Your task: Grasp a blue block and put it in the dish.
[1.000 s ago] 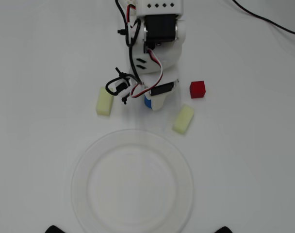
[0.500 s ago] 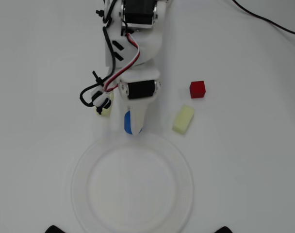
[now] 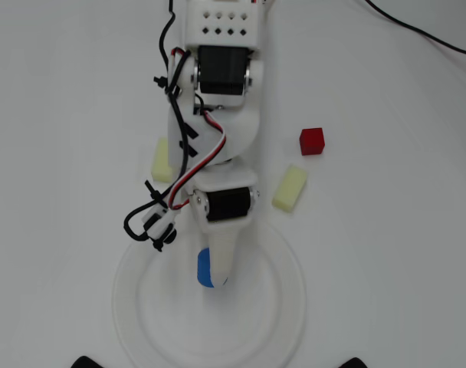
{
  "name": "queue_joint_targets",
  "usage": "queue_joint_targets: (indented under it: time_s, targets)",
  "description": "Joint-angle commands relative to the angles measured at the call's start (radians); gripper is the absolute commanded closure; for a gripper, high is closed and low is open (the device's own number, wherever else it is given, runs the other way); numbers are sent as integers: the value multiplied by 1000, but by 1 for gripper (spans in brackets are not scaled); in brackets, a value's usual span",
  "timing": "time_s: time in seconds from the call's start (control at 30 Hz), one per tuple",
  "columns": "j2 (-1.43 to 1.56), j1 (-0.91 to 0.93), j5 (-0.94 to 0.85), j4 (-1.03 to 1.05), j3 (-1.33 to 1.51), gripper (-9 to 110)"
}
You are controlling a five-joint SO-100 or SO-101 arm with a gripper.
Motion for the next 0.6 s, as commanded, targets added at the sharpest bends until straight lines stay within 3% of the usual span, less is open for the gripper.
queue_joint_targets:
  time_s: [0.0,0.57]
  targets:
    - [-46,-15,8,-8,-117,101]
    - [-212,-8,-17,95,-281,100]
